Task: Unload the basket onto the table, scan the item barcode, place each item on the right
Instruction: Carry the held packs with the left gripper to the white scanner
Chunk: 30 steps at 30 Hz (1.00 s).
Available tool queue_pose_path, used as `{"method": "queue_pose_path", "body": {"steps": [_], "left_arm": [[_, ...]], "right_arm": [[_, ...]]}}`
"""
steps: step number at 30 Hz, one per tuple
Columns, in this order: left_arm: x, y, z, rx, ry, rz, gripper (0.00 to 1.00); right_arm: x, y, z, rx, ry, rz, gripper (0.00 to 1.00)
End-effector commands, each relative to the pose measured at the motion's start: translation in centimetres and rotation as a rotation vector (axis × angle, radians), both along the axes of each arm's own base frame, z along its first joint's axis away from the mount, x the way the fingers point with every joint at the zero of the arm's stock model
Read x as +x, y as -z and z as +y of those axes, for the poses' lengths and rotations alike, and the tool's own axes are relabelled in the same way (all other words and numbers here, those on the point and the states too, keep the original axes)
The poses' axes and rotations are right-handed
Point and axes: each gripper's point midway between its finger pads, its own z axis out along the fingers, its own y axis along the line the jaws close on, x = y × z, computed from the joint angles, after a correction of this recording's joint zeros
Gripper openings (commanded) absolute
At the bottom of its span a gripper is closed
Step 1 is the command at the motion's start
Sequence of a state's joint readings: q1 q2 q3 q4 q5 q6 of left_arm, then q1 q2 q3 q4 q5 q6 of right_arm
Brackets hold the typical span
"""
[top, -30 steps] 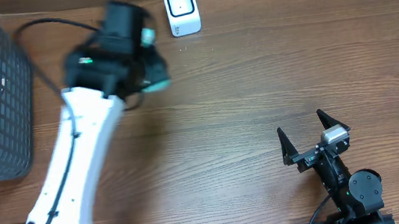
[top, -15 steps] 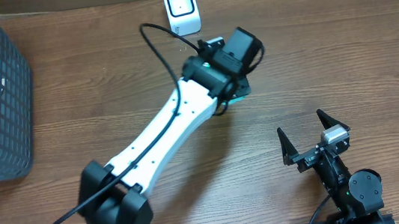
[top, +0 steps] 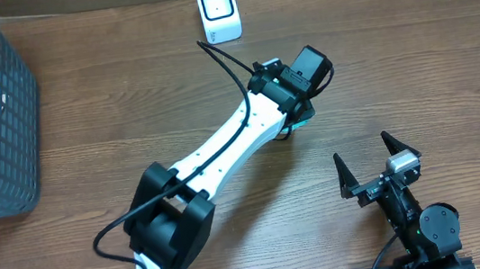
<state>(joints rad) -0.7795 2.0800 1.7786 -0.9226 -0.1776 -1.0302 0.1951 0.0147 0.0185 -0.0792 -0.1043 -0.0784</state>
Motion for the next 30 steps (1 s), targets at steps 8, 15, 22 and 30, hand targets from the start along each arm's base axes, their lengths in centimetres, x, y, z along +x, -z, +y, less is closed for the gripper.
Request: {"method": "queue_pose_path", "body": {"steps": [8, 15, 22, 30], "left_arm": [[-0.3, 2.5, -1.2, -0.003, -0.003, 0.041, 0.12], [-0.3, 3.0, -1.4, -0.004, 0.001, 0.049, 0.16], [-0.4, 3.0, -1.5, -0.007, 0.014, 0.054, 0.45], [-0.4, 3.0, -1.5, 0.000, 0.033, 0.052, 0.77]], "right_arm": [[0.0, 0.1, -0.1, 0.003, 0.004, -0.006, 1.00], [0.0, 0.1, -0.1, 0.003, 0.003, -0.006, 1.00], [0.0, 0.1, -0.1, 0.003, 0.003, -0.006, 1.00], [0.0, 0.1, -0.1, 0.003, 0.004, -0.006, 1.00]]}}
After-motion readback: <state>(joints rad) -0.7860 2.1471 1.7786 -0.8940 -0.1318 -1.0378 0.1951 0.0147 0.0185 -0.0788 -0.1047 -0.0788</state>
